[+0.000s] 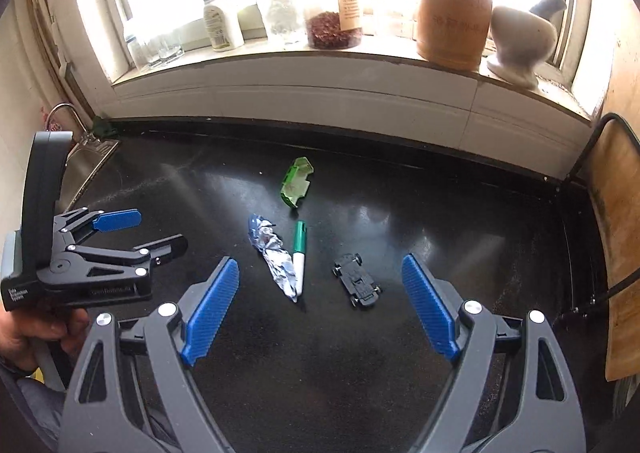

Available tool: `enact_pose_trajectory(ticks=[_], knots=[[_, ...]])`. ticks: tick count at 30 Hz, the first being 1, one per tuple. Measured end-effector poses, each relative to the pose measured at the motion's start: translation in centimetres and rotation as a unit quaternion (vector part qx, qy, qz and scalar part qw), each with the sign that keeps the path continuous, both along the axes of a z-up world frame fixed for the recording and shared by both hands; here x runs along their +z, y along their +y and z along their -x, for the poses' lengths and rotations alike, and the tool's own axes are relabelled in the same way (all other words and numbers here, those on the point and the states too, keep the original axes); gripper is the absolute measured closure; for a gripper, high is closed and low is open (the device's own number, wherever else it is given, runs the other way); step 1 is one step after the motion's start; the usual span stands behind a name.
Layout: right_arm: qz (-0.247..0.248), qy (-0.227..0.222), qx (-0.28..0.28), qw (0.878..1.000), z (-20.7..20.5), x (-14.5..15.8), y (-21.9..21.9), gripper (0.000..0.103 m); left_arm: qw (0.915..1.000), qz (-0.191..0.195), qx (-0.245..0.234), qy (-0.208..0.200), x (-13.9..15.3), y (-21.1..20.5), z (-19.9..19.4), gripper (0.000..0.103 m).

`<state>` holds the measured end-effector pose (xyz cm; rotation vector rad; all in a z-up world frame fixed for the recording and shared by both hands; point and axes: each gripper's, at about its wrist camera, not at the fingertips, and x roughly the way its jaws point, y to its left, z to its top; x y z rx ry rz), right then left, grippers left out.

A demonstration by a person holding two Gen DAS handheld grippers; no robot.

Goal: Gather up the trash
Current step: 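Raise both tools back over the countertop, then grasp the black toy car with the right tool while the left tool grasps the foil wrapper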

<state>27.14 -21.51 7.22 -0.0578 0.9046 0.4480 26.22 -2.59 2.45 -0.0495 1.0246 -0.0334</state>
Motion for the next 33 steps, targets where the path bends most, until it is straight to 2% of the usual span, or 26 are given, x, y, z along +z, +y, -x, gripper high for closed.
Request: enact_pose_trajectory(ticks=[7,10,13,17,21,24,26,27,28,29,30,31,33], knots=[[0.009,0.036,0.000,0.999,-3.0,-4.3,-0.8,0.022,0.9989,0.006,0.010,0.046,-3.4,-1.3,-4.2,0.018],[0.019,0.060,0.000,0.998,-4.4,-6.7,-0.9,0.022,0.9962,0.024,0.030,0.079,-5.7,-1.8,-6.1,0.018],[0.024,0.088,0.002,0.996,-5.6,-9.1,-0.9,0.022,0.9932,0.016,0.053,0.102,-7.9,-2.5,-7.6,0.018],[0.029,0.109,0.008,0.994,-6.6,-11.2,-0.7,0.022,0.9887,0.034,0.078,0.123,-9.6,-2.5,-8.8,0.018],[0.045,0.122,0.013,0.991,-7.9,-13.3,-0.3,0.024,0.9873,0.060,0.084,0.121,-10.9,-2.4,-9.4,0.017],[0.066,0.126,0.027,0.989,-8.5,-14.8,0.3,0.029,0.9907,0.028,0.079,0.107,-11.0,-2.5,-9.6,0.017],[0.075,0.123,0.034,0.989,-8.7,-15.3,0.8,0.034,0.9926,0.022,0.072,0.095,-11.0,-2.6,-9.5,0.019],[0.083,0.116,0.039,0.989,-8.7,-15.3,1.1,0.036,0.9934,0.021,0.069,0.089,-11.0,-2.7,-9.5,0.021],[0.092,0.110,0.045,0.989,-8.7,-15.4,1.3,0.042,0.9944,0.015,0.064,0.083,-10.8,-2.9,-9.5,0.030],[0.100,0.102,0.055,0.988,-8.6,-15.3,1.7,0.051,0.9955,0.013,0.056,0.076,-10.7,-3.0,-9.4,0.044],[0.100,0.099,0.061,0.988,-8.5,-15.2,1.9,0.056,0.9962,0.011,0.047,0.072,-10.5,-3.1,-9.4,0.053],[0.100,0.098,0.066,0.988,-8.5,-15.1,2.1,0.067,0.9965,0.009,0.041,0.072,-10.4,-3.2,-9.4,0.066],[0.105,0.101,0.067,0.987,-8.3,-15.0,2.1,0.067,0.9961,0.016,0.038,0.078,-10.3,-2.9,-9.0,0.071]])
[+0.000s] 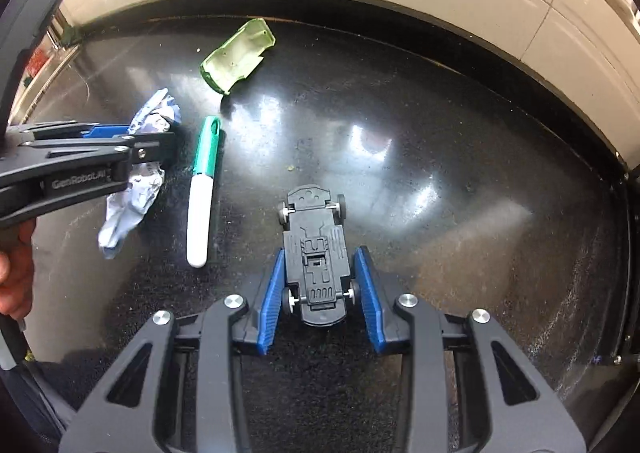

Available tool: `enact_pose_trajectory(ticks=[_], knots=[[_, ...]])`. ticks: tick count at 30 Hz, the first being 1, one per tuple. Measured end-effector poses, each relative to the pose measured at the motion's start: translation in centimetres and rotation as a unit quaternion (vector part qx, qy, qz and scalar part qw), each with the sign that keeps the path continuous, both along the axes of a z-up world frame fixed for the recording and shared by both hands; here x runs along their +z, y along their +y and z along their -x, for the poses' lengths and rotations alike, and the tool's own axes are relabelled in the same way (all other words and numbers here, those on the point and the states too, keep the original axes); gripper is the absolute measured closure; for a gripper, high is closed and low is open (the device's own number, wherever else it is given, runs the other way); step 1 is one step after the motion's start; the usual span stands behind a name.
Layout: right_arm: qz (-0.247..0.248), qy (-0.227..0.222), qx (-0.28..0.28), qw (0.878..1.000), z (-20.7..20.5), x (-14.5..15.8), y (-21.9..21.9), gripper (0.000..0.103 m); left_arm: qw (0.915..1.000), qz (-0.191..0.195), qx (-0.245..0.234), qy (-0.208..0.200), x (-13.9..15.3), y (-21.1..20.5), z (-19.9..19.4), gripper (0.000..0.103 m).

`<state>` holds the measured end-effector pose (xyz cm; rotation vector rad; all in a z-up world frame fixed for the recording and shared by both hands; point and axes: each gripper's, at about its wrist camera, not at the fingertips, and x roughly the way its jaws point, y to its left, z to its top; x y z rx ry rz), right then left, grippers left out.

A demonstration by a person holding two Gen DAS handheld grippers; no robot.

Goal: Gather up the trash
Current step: 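Grasp the black toy car with the right tool while the left tool grasps the foil wrapper, then lift the toy car and foil wrapper and turn toward the bin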

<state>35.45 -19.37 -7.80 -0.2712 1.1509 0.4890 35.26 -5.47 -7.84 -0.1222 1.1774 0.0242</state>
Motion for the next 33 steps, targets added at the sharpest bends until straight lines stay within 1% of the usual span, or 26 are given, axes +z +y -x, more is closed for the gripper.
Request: enact_pose_trajectory(ticks=[2,4,6,11,14,17,18,24,29,33], knots=[[-0.006,0.003,-0.005,1.000,0.0,0.3,-0.2,0.067,1.0000,0.005,0.003,0.005,0.3,0.6,0.6,0.074],[-0.007,0.000,-0.013,1.000,0.4,1.1,-0.5,0.067,1.0000,-0.001,0.002,0.004,1.0,1.2,1.4,0.074],[-0.015,-0.005,-0.021,1.000,0.8,2.1,-0.8,0.067,0.9999,-0.011,-0.005,-0.003,2.1,1.8,2.4,0.075],[-0.044,-0.023,-0.042,0.998,2.7,5.8,-1.9,0.067,0.9989,-0.030,-0.022,-0.029,4.9,2.1,5.1,0.075],[-0.061,-0.031,-0.054,0.996,4.0,7.5,-2.3,0.067,0.9977,-0.040,-0.035,-0.043,5.9,2.1,7.1,0.075],[-0.070,-0.036,-0.059,0.995,5.0,8.5,-2.5,0.067,0.9968,-0.045,-0.047,-0.047,6.1,1.8,8.4,0.075],[-0.071,-0.038,-0.059,0.995,5.3,8.6,-2.6,0.067,0.9967,-0.045,-0.048,-0.047,5.9,1.6,8.1,0.075],[-0.072,-0.050,-0.055,0.995,7.0,9.5,-2.1,0.067,0.9963,-0.044,-0.046,-0.058,6.4,1.4,9.2,0.075],[-0.082,-0.056,-0.050,0.994,7.4,10.6,-1.3,0.067,0.9956,-0.047,-0.037,-0.071,7.2,1.9,10.3,0.075],[-0.101,-0.061,-0.028,0.993,7.4,12.2,1.1,0.067,0.9946,-0.055,-0.016,-0.087,8.1,3.7,12.1,0.075]])
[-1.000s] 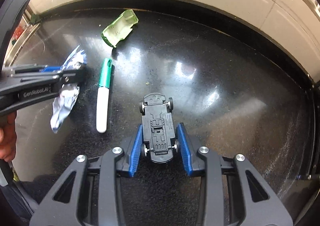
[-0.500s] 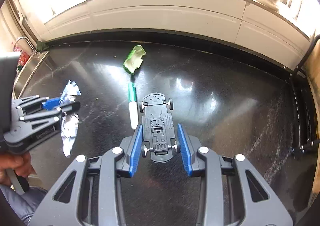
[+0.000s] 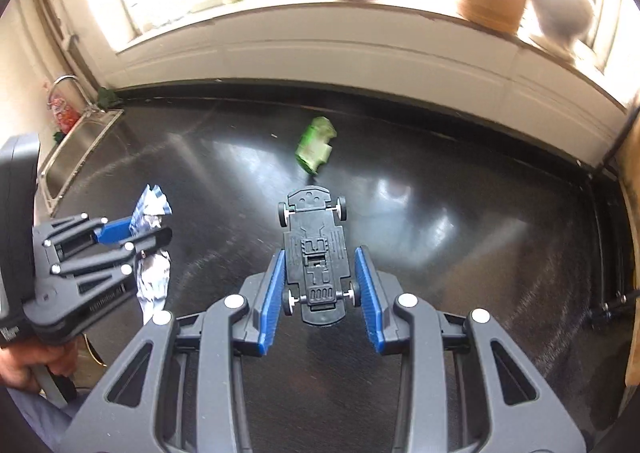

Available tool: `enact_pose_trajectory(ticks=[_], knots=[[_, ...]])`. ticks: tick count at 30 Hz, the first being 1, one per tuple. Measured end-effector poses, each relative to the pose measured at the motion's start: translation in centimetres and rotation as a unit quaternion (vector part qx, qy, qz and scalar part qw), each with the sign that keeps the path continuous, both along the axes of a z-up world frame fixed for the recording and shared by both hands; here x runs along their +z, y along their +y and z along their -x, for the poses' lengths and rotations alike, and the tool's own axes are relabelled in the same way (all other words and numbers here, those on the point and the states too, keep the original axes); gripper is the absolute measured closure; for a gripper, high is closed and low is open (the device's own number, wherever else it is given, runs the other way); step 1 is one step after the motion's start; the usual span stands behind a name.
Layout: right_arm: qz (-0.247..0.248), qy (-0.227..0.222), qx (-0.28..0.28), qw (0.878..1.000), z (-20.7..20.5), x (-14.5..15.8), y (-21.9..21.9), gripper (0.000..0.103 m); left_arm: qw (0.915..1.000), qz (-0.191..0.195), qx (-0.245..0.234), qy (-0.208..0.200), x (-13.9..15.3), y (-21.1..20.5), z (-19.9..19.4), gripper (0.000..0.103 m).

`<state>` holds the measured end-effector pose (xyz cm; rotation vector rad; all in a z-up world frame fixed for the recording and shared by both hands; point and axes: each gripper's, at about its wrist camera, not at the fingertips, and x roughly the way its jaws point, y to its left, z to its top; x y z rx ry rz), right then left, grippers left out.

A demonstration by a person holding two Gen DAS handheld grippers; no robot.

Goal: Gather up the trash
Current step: 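Lift the toy car and foil wrapper and turn toward the bin, then lower both tools over the bin and open them to drop the items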

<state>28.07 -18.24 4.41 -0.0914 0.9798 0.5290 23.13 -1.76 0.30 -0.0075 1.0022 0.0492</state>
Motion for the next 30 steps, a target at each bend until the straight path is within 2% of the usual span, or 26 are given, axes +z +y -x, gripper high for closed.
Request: enact_pose_trajectory(ticks=[4,7,10,12,13,16,19,21,22,25,28,30], knots=[[-0.028,-0.008,0.052,0.998,0.4,1.8,4.7,0.067,0.9985,0.002,0.052,-0.016,1.2,4.1,2.7,0.075],[-0.044,-0.008,0.110,0.993,1.4,3.0,9.8,0.067,0.9939,-0.003,0.106,-0.029,2.1,8.0,5.5,0.075],[-0.053,-0.003,0.175,0.983,2.8,3.9,15.3,0.067,0.9842,-0.006,0.173,-0.038,2.7,12.2,9.0,0.075],[-0.055,0.004,0.234,0.971,4.5,4.2,19.9,0.067,0.9751,-0.011,0.218,-0.041,3.0,15.0,11.8,0.075],[-0.055,0.006,0.256,0.965,5.3,4.3,21.8,0.067,0.9683,-0.013,0.246,-0.041,3.1,16.6,13.4,0.075],[-0.048,0.015,0.343,0.938,9.1,4.3,28.3,0.067,0.9446,-0.005,0.326,-0.036,2.4,20.8,18.1,0.075],[-0.038,0.027,0.427,0.903,13.7,3.7,34.4,0.067,0.9129,0.016,0.407,-0.027,0.9,24.8,23.6,0.075],[-0.033,0.041,0.482,0.875,17.3,3.1,38.6,0.067,0.8911,0.026,0.453,-0.017,-0.5,27.1,27.0,0.075],[-0.030,0.046,0.501,0.864,18.8,2.8,40.1,0.067,0.8783,0.032,0.477,-0.010,-1.4,28.2,28.9,0.075],[-0.013,0.065,0.564,0.823,24.5,1.2,45.5,0.067,0.8462,0.043,0.531,0.001,-4.0,30.5,33.6,0.075],[0.007,0.083,0.599,0.797,29.3,-1.0,49.2,0.067,0.8215,0.059,0.567,0.003,-6.3,32.6,37.7,0.075],[0.027,0.096,0.614,0.783,31.5,-3.0,51.8,0.067,0.8100,0.064,0.583,0.009,-8.0,33.6,39.2,0.075]])
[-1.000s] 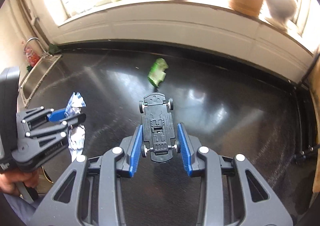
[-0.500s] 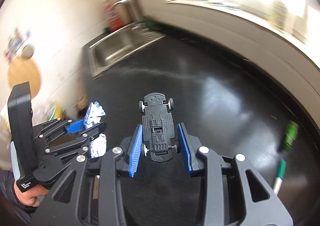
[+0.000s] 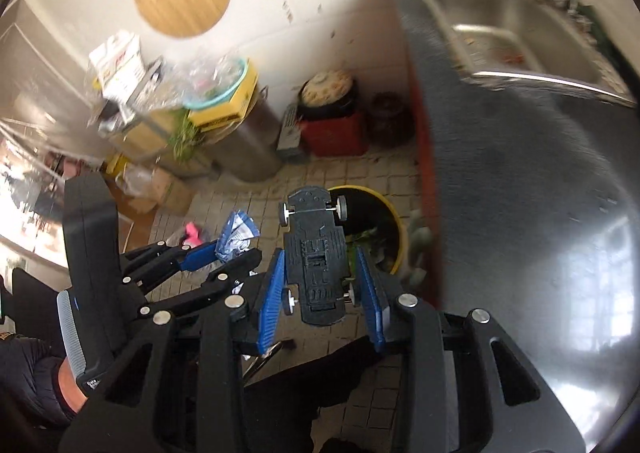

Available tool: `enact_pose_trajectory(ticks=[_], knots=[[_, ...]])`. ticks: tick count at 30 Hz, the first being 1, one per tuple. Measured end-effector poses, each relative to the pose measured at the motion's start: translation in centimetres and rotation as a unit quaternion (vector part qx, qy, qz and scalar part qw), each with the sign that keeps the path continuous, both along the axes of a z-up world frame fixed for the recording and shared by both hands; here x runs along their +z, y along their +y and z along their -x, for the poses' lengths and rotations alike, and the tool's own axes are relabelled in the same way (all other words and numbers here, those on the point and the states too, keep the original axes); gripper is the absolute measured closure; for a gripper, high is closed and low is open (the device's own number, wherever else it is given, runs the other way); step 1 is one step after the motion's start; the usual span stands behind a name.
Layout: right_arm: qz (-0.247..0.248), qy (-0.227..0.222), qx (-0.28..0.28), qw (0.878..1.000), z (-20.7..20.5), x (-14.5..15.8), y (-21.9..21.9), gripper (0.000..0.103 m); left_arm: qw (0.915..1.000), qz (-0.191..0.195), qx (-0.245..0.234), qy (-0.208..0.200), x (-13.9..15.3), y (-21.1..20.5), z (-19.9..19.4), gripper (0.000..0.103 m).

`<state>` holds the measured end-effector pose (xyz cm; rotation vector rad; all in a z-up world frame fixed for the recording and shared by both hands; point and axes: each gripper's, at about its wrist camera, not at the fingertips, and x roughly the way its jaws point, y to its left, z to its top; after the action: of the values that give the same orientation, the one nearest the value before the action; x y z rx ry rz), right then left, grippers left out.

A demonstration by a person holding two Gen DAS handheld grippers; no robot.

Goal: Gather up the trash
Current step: 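Lower both tools over the bin and open them to drop the items, then raise both tools back over the countertop toward the marker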

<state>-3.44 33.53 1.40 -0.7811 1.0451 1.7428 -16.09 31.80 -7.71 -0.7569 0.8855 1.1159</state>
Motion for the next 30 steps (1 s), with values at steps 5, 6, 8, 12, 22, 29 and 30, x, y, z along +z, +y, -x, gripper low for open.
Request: enact_pose_trajectory(ticks=[5,6,8,12,22,29,30], knots=[[0.047,-0.014,0.026,0.998,3.9,-4.9,4.7,0.067,0.9995,0.024,0.017,-0.009,-5.0,2.8,2.5,0.074],[0.054,-0.019,0.028,0.998,4.3,-5.8,5.6,0.067,0.9992,0.033,0.016,-0.013,-6.1,3.2,2.9,0.074],[0.068,-0.024,0.033,0.997,5.0,-7.2,7.0,0.067,0.9986,0.046,0.019,-0.017,-8.1,4.4,3.4,0.074],[0.085,-0.032,0.041,0.995,6.1,-9.0,9.7,0.067,0.9975,0.059,0.028,-0.025,-10.3,6.2,4.0,0.074],[0.104,-0.033,0.039,0.993,5.6,-9.8,12.5,0.038,0.9960,0.081,0.034,-0.017,-12.5,9.3,4.1,0.044],[0.073,-0.016,-0.003,0.997,0.8,-5.2,9.7,0.035,0.9979,0.064,0.008,-0.006,-9.7,8.3,3.2,0.031],[0.061,-0.017,-0.013,0.998,-0.2,-4.0,8.8,0.034,0.9985,0.055,0.001,-0.003,-8.9,8.0,2.9,0.030]])
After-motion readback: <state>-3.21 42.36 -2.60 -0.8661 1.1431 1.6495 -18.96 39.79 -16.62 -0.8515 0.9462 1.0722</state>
